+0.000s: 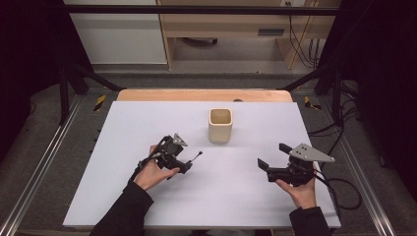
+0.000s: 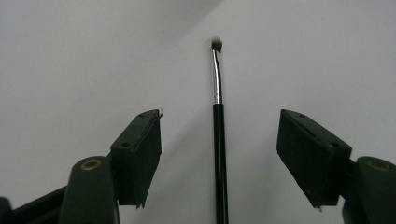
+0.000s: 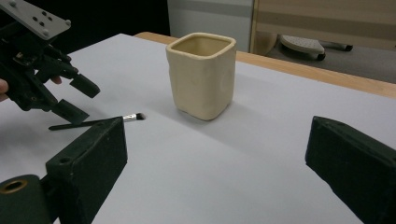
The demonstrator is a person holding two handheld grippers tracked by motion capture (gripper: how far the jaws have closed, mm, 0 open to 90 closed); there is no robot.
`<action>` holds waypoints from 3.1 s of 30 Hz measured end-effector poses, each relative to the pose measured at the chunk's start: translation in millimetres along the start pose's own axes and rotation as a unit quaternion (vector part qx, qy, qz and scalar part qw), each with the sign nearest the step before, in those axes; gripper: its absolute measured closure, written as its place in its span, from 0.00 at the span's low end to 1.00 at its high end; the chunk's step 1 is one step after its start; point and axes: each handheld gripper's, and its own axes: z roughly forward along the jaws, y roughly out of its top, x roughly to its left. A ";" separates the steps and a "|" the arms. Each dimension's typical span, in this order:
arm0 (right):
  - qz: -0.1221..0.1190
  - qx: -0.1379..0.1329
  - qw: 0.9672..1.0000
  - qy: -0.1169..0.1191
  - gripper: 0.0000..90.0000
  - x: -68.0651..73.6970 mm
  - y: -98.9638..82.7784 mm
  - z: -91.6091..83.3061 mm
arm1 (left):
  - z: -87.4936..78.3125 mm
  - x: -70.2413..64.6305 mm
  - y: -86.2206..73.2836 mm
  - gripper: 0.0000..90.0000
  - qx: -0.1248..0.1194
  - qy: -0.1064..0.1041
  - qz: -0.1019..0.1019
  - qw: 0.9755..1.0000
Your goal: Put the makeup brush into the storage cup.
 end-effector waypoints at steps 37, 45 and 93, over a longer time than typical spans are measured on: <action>0.002 0.003 1.000 0.002 0.07 -0.8 0.4 -0.4 | 26.0 -3.2 18.0 0.89 0.089 -0.012 0.014 0.996; 0.002 0.007 1.000 0.004 0.06 -0.4 -0.3 1.3 | 25.7 -3.5 17.4 0.93 0.086 -0.013 0.012 0.996; 0.026 -0.013 0.999 0.026 0.09 10.6 7.0 0.6 | -69.7 1.4 -31.4 0.93 -0.176 0.044 -0.088 0.979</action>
